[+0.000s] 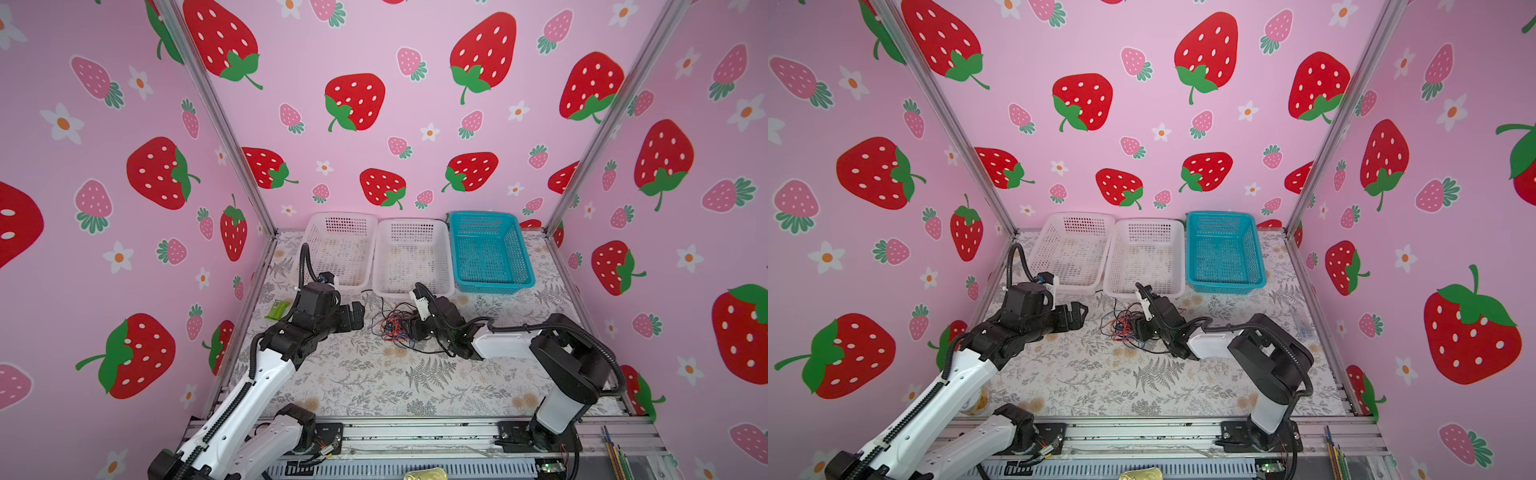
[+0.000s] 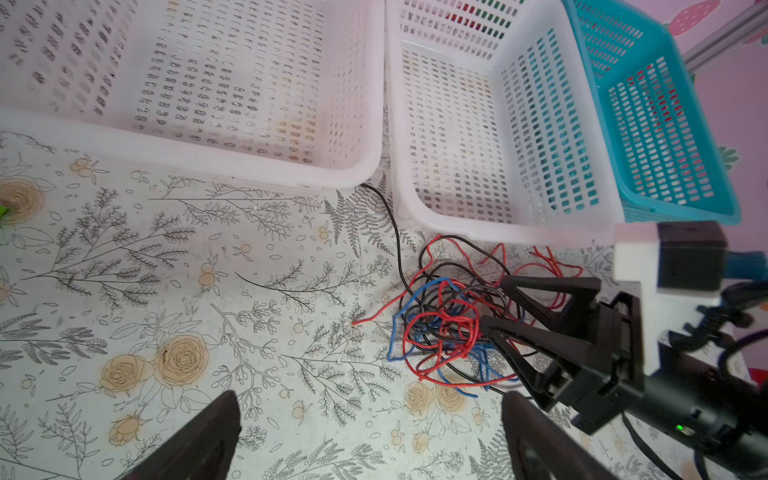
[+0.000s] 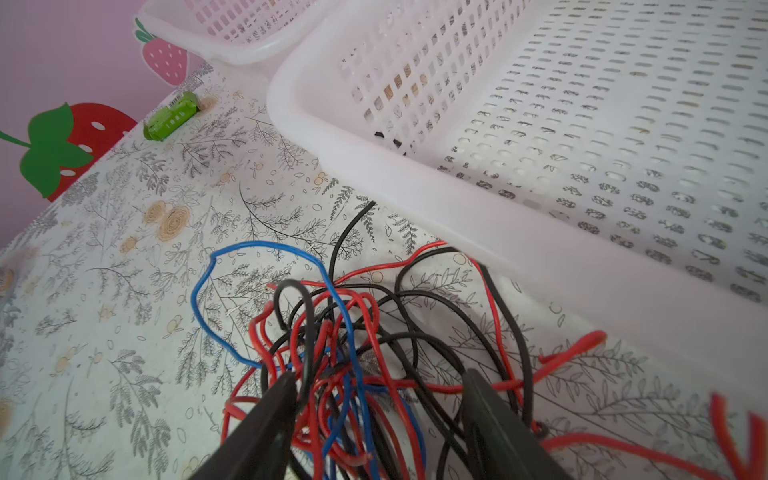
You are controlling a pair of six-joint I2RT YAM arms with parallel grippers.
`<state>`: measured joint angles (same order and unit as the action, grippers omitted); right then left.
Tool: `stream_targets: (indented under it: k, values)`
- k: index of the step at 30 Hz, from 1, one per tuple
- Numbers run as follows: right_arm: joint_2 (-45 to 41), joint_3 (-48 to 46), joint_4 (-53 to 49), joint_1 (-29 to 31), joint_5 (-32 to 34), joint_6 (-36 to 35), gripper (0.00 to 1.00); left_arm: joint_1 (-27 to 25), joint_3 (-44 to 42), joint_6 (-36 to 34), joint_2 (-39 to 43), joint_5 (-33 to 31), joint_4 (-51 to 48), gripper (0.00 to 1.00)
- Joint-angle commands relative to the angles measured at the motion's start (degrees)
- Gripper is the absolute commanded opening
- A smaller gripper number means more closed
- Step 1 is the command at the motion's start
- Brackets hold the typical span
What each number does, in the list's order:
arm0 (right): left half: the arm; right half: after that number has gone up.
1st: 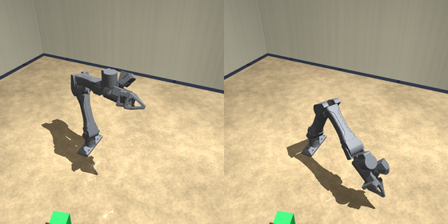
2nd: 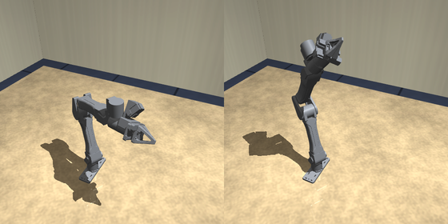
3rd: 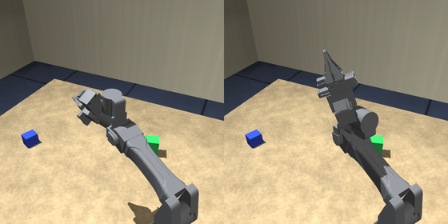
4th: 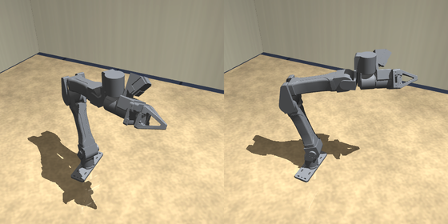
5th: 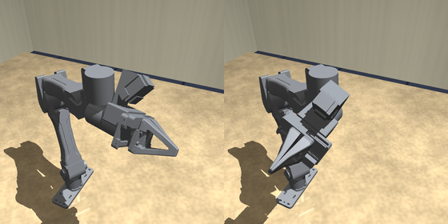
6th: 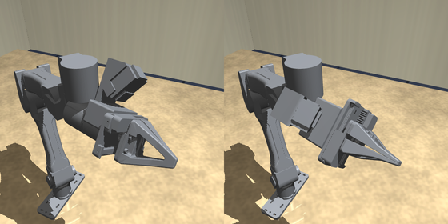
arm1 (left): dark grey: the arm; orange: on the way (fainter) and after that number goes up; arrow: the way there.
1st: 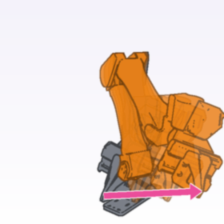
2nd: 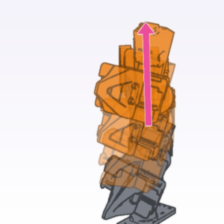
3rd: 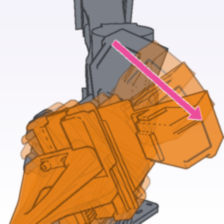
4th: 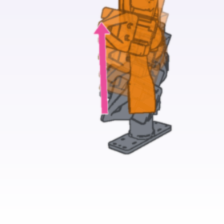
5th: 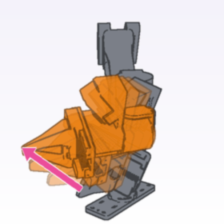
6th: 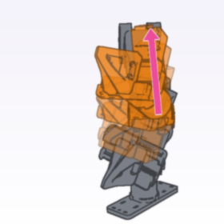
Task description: Untangle the cables
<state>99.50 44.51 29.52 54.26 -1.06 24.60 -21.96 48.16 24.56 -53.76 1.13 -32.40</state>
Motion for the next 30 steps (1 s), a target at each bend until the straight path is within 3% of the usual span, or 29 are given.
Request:
stream_targets:
  k: [1, 4, 11, 18, 24, 30]
  values:
    - [1.57, 0.92, -2.01, 1.53, 1.50, 0.34, 0.60, -1.54, -0.89, 3.26, 1.65, 0.08, -1.98, 0.99]
    - [1.32, 0.76, -1.83, 1.79, 1.07, 0.42, 0.44, -1.98, -3.44, 6.58, 2.57, 1.31, -1.57, 0.99]
    - [-1.19, -1.50, 0.71, 1.96, -3.21, 0.68, 0.26, -2.21, -8.67, 13.06, 2.46, 3.71, 2.71, 0.98]
    - [-5.96, -4.67, 3.09, 2.30, -6.38, -1.02, 0.10, -2.31, -10.24, 14.97, -0.70, 6.07, 5.84, 0.98]
    - [-10.46, -7.23, 4.52, 2.43, -7.50, -2.27, 0.00, -2.39, -13.66, 17.68, -0.71, 11.37, 12.23, 0.98]
    - [-13.57, -9.04, 6.15, 2.43, -9.59, -2.45, 0.00, -2.57, -19.20, 20.79, 2.83, 17.24, 20.62, 0.98]
